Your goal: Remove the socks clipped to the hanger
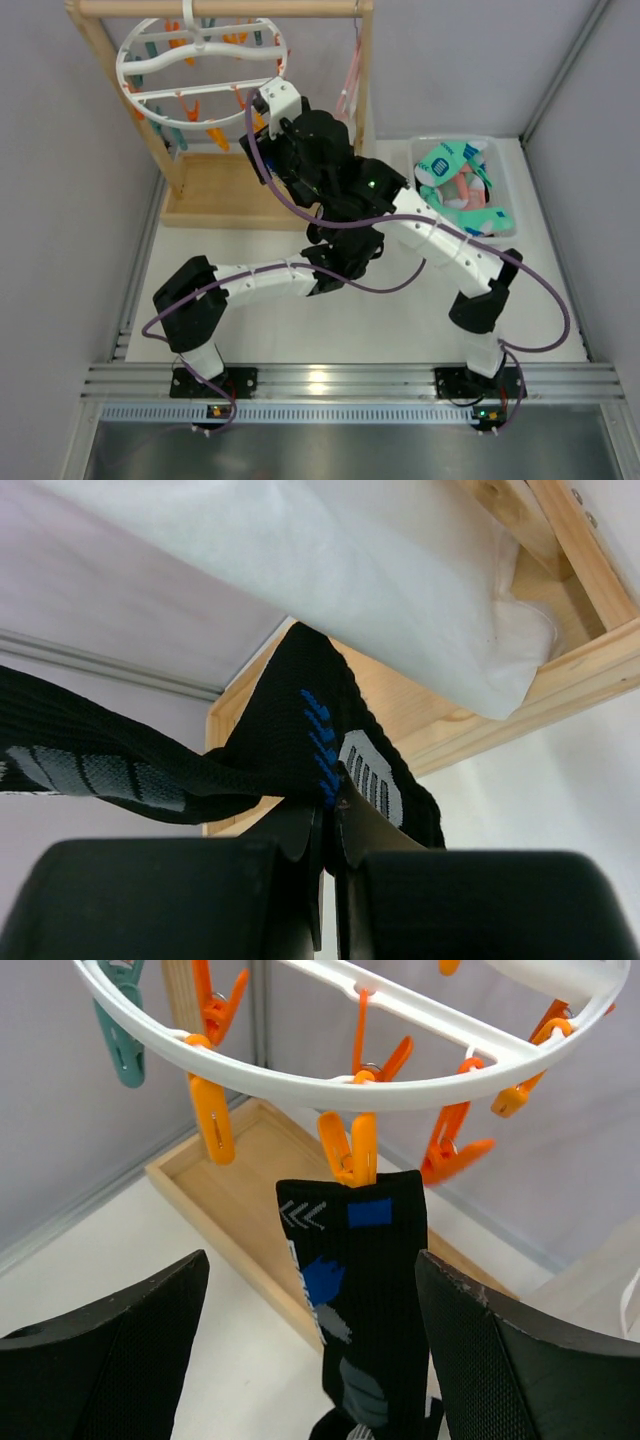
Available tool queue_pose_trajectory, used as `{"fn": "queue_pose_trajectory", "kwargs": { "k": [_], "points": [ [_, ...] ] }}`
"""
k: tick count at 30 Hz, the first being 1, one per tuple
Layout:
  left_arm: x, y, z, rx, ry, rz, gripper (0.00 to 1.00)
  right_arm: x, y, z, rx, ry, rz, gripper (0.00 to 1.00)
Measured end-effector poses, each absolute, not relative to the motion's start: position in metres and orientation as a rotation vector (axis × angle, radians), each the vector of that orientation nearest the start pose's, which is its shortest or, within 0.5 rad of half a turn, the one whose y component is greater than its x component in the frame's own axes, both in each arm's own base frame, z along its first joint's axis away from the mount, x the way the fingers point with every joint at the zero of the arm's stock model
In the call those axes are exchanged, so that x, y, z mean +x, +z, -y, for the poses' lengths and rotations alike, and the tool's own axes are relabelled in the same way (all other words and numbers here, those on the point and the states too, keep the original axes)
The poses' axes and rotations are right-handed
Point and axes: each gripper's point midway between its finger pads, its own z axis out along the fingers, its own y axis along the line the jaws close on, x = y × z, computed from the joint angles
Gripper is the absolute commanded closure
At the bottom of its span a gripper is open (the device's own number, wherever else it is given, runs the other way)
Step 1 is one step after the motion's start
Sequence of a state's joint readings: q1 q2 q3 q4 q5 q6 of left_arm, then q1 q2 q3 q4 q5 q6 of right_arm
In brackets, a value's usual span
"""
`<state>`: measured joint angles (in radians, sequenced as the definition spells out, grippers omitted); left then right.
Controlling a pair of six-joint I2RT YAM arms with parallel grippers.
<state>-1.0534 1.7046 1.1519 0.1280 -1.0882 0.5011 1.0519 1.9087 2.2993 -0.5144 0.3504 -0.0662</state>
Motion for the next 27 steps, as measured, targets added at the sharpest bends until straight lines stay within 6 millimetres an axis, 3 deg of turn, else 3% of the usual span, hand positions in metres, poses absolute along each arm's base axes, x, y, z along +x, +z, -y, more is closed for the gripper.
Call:
{"fn": "queue_pose_trajectory", "kwargs": {
  "k": [7,12,27],
  "points": [
    [0.346,0.216,0.277,0.728,0.671,-1.655,1.0,0.351,0.413,-0.453,-0.724,0.275,-1.551,0.29],
    [0.347,0.217,0.278,0.73,0.667,-1.653,1.0,0.371,0.404,-0.465,-0.723,0.186,-1.51,0.29],
    [0.349,0.219,0.284,0.734,0.632,-1.65,1.0,0.397,0.444,-0.466,-0.57,0.183,-1.374,0.31]
  ]
}}
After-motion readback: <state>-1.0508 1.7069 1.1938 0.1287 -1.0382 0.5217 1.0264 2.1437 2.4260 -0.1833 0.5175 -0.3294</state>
